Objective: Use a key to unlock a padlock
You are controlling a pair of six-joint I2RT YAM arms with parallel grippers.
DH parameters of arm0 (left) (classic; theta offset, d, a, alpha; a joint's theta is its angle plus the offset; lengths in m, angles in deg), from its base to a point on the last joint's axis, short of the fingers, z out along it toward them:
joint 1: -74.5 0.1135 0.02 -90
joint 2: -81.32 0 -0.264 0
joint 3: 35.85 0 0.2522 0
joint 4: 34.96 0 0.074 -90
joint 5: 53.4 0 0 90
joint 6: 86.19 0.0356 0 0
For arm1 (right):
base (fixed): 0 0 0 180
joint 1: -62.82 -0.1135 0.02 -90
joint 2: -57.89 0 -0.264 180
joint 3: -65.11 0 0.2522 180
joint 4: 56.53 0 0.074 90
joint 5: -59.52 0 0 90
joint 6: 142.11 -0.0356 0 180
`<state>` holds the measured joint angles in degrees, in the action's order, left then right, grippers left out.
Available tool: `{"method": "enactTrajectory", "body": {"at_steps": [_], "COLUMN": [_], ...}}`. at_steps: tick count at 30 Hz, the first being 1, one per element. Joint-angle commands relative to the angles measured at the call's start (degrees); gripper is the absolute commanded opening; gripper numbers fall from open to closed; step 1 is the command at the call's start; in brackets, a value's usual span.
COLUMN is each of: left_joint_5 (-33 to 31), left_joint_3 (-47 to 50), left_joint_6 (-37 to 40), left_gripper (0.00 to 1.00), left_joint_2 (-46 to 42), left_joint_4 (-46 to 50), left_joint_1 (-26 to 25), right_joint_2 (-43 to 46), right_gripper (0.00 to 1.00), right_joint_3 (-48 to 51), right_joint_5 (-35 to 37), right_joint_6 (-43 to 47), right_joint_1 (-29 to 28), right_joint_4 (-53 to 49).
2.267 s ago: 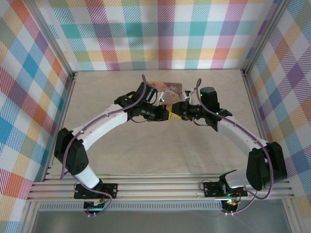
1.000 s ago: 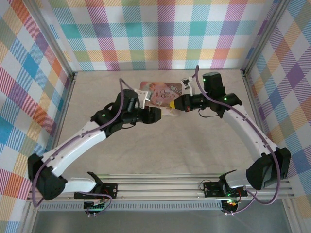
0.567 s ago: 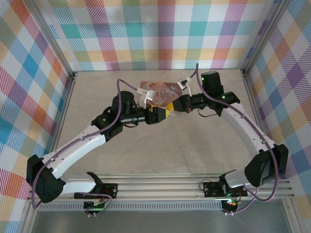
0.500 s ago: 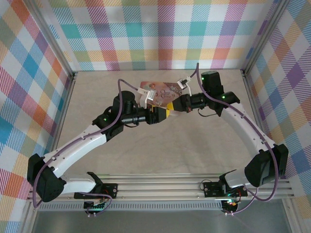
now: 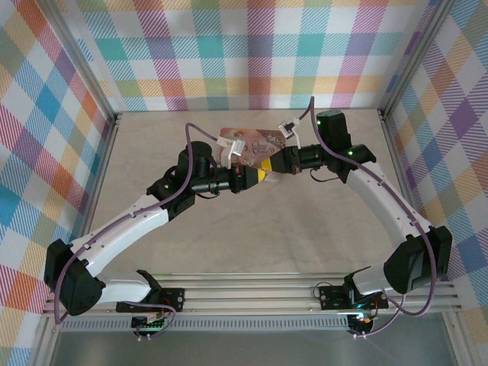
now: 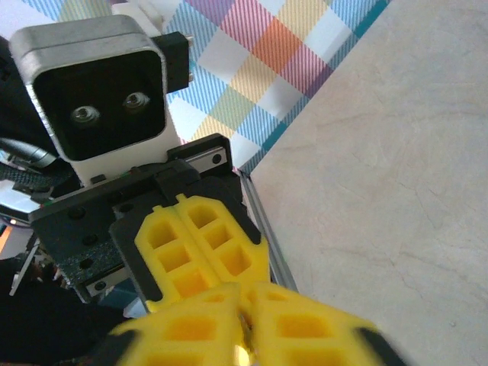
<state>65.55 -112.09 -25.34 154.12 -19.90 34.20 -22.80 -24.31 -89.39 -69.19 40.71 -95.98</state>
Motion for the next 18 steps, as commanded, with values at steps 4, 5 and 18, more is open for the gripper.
{"method": "enactTrajectory", "body": {"at_steps": [4, 5, 18], "left_joint_5": [-1.69, -1.92, 0.45], "left_joint_3": [2.29, 2.6, 3.59], "left_joint_6": [0.27, 0.25, -2.78], "left_gripper": [0.0, 0.0, 0.0], "left_joint_2": [-1.85, -2.21, -2.49], "left_joint_4": [-1.82, -2.05, -6.04], "left_joint_1": [1.44, 1.58, 2.15], "right_joint_2": [3.34, 3.91, 6.5], "right_gripper": [0.56, 0.57, 0.48], "right_joint_3": [2.77, 3.74, 11.43], "right_joint_5": [3.36, 3.37, 1.85], "right_joint_6": [-9.91, -12.09, -22.16], "right_joint_1": [2.51, 3.3, 2.35], "right_joint_4": [7.38, 9.53, 21.89]}}
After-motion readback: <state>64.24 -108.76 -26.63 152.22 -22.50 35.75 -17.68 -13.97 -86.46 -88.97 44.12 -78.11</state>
